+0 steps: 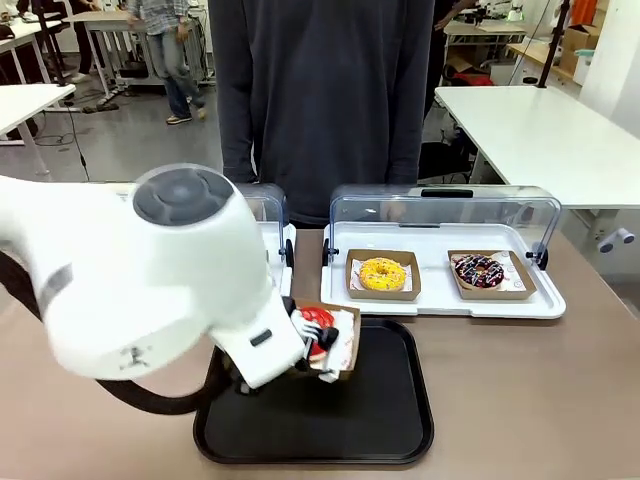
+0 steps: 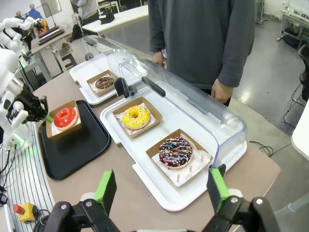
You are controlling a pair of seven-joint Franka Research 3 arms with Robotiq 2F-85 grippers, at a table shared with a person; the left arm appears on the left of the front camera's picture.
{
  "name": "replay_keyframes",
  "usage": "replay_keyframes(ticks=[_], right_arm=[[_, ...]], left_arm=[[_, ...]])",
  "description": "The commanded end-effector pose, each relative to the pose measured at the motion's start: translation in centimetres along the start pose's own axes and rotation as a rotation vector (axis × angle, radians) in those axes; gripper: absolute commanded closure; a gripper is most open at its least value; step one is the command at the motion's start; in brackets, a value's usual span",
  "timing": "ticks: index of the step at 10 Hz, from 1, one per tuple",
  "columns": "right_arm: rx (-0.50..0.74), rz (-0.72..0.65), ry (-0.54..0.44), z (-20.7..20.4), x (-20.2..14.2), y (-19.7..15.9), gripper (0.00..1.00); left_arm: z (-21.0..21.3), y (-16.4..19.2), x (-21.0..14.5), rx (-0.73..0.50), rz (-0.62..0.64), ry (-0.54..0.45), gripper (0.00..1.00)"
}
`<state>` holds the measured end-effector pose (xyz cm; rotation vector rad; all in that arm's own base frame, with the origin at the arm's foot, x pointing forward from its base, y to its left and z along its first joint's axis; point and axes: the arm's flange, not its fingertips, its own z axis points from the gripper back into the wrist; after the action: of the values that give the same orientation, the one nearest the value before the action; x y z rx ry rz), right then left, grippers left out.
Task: Move the first donut from the left to the tray.
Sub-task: Pick up the Paper togo box containing the Donut indicated by the person and place it on the Handle tray.
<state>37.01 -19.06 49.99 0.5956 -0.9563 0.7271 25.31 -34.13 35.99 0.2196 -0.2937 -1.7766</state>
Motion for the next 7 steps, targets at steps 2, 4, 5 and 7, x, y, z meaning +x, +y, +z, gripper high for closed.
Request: replay_keyframes(ticks=[2, 4, 5, 7], right_arm=[[0.000, 0.020, -0.030, -0.1, 0.3, -0.2, 0.00], [0.000, 0.020, -0.030, -0.1, 0.3, -0.2, 0.00], [0.000, 0.020, -0.030, -0.1, 0.3, -0.2, 0.00], [0.000, 0.020, -0.030, -0.1, 0.3, -0.2, 0.00]], left_arm=[[-4.1, -8.5, -4.2, 0.047, 0.060, 0.007, 0.99], [-5.0, -10.0, -4.1, 0.059, 0.082, 0.020, 0.99], [-5.5, -10.2, -4.3, 0.062, 0.090, 0.022, 0.99], [-5.9, -10.0, -4.4, 0.035, 0.090, 0.036, 0.99]])
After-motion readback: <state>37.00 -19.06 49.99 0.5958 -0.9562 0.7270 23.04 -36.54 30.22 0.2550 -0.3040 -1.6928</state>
